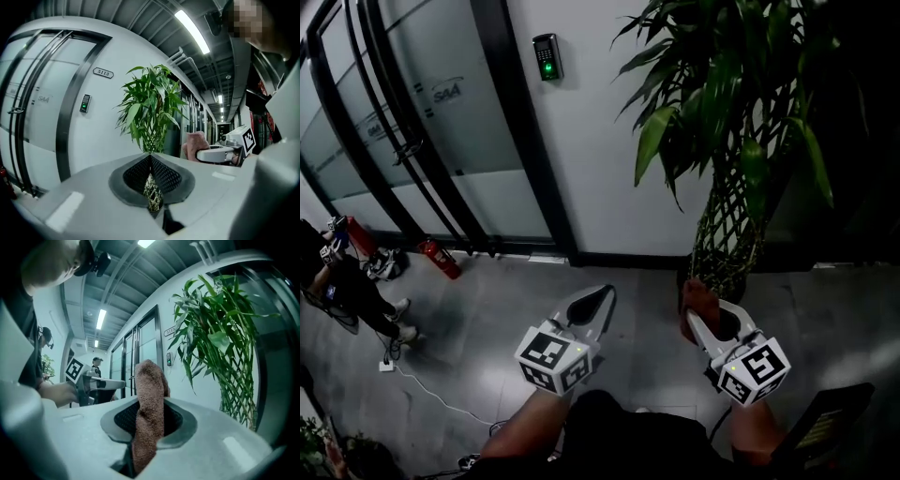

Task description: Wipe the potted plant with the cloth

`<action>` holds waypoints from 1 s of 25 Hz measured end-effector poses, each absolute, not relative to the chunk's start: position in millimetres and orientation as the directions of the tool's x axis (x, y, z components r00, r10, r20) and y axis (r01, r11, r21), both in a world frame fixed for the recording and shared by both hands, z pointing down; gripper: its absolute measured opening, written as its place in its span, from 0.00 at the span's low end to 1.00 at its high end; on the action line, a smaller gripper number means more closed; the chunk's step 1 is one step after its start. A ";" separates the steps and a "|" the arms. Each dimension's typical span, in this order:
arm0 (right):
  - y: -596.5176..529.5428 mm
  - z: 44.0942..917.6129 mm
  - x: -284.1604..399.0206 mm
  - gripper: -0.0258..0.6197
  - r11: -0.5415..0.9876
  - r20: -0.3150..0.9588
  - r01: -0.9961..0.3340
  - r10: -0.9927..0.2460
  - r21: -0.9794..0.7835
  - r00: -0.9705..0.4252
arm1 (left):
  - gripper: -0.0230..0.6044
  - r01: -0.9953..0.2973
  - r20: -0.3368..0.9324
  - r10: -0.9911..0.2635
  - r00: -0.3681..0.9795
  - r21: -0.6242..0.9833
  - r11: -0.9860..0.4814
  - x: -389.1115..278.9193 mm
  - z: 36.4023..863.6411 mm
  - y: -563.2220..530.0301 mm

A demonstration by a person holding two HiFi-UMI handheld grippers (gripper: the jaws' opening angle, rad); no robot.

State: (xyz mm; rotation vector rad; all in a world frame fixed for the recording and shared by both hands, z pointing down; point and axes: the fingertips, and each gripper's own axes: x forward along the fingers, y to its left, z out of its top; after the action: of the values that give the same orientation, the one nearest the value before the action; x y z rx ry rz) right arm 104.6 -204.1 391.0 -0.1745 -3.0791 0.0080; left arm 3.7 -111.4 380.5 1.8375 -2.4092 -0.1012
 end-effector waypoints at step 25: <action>-205.9 358.6 -50.8 0.14 0.896 0.046 -0.421 -0.431 0.141 -0.901 | 0.33 -0.818 -0.135 -0.890 0.435 0.355 -0.453 -167.3 308.7 -248.4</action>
State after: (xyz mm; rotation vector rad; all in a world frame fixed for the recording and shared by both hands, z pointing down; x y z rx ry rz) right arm -50.8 -205.9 358.6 0.6721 -2.9848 -0.1960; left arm -167.3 -248.4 308.7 2.4520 -1.4892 -0.4459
